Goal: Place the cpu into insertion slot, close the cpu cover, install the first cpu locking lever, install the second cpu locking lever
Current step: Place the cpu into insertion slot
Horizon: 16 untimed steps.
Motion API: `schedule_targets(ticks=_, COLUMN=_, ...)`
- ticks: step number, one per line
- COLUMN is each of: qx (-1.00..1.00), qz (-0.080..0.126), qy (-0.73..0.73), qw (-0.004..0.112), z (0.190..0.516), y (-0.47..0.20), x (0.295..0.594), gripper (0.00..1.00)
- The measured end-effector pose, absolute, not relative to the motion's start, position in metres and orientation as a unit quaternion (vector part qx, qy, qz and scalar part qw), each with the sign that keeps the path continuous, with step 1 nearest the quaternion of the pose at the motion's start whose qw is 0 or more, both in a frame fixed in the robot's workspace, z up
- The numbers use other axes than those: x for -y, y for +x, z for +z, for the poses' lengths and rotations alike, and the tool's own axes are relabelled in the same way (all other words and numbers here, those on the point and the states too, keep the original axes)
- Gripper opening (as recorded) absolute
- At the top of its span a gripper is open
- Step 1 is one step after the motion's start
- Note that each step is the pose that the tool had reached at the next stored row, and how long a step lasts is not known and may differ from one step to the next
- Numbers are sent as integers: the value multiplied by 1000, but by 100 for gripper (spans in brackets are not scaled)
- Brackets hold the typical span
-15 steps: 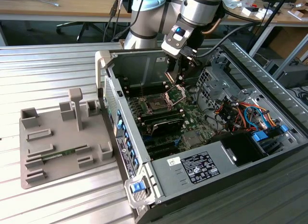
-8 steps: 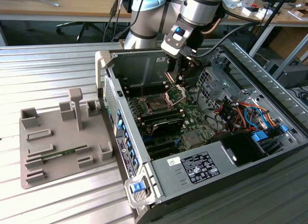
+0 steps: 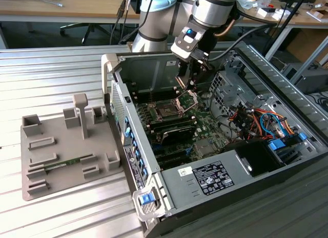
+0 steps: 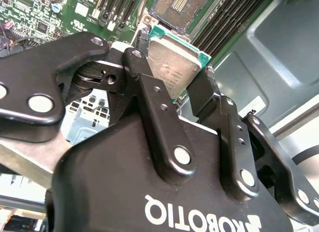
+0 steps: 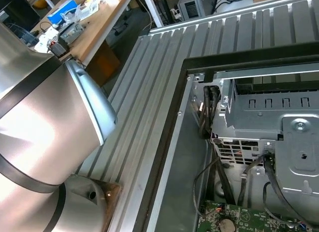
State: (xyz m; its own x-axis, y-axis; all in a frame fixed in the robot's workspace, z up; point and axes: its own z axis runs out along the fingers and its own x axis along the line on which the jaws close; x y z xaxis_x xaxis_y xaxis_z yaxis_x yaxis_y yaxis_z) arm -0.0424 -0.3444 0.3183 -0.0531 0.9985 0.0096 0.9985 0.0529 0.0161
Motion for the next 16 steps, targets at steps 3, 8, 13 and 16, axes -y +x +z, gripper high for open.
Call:
schedule_targets(ticks=3, qx=-723, qz=9, qy=690, qw=2, z=318, y=-42, x=344, gripper=54)
schedule_targets(ticks=8, qx=-720, qz=9, qy=694, qw=2, z=318, y=-42, x=344, gripper=54)
schedule_targets(ticks=13, qx=-717, qz=9, qy=697, qw=2, z=318, y=-42, x=344, gripper=54)
schedule_targets(ticks=16, qx=-713, qz=9, qy=701, qw=2, z=318, y=-42, x=344, gripper=54)
